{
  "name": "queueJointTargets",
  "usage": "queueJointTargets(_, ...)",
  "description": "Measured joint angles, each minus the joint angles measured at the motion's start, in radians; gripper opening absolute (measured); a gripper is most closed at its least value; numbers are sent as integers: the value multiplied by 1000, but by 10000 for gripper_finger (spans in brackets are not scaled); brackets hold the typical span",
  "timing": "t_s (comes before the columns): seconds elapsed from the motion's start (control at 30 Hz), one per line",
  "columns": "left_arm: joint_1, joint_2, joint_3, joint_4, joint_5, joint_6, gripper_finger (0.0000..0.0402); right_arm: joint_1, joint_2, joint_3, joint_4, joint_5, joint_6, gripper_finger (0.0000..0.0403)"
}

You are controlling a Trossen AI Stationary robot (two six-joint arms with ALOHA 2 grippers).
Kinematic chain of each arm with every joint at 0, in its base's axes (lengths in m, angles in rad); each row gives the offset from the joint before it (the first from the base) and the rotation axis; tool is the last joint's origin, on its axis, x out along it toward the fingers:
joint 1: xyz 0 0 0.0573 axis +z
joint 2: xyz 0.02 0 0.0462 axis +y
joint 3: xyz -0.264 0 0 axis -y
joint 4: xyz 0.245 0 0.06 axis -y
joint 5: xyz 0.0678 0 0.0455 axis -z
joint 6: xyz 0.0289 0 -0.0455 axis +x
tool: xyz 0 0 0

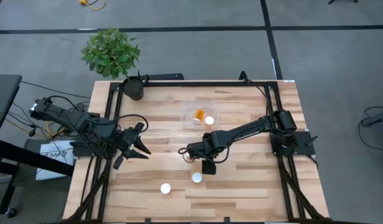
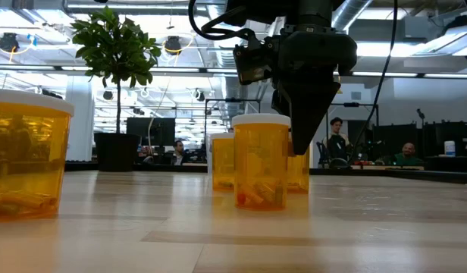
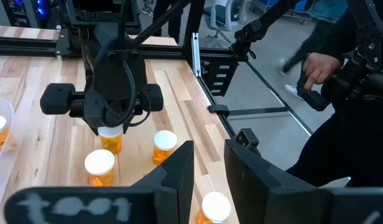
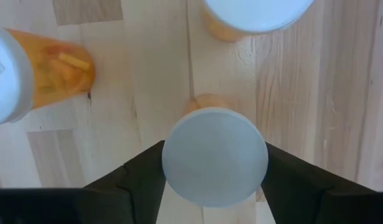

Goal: Pick and place pill bottles into a basket
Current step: Put the orange pill bottle into the transparent bin

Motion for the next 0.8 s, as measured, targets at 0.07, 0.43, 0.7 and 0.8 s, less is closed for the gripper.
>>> queueJointTargets(0.07, 0, 0, 0, 0, 0, 0, 77, 0, 0, 0, -4, -1, 0, 220)
queueJointTargets(0.43, 0, 0, 0, 3, 0, -1, 77, -10, -4, 0, -50, -3, 0, 206)
queueJointTargets(0.7, 0, 0, 0, 4, 0, -2, 77, -32, -4, 29, -73, -36, -20, 201)
queueJointTargets(0.8, 0, 0, 0, 4, 0, -2, 77, -44, -4, 57, -82, -38, -44, 191)
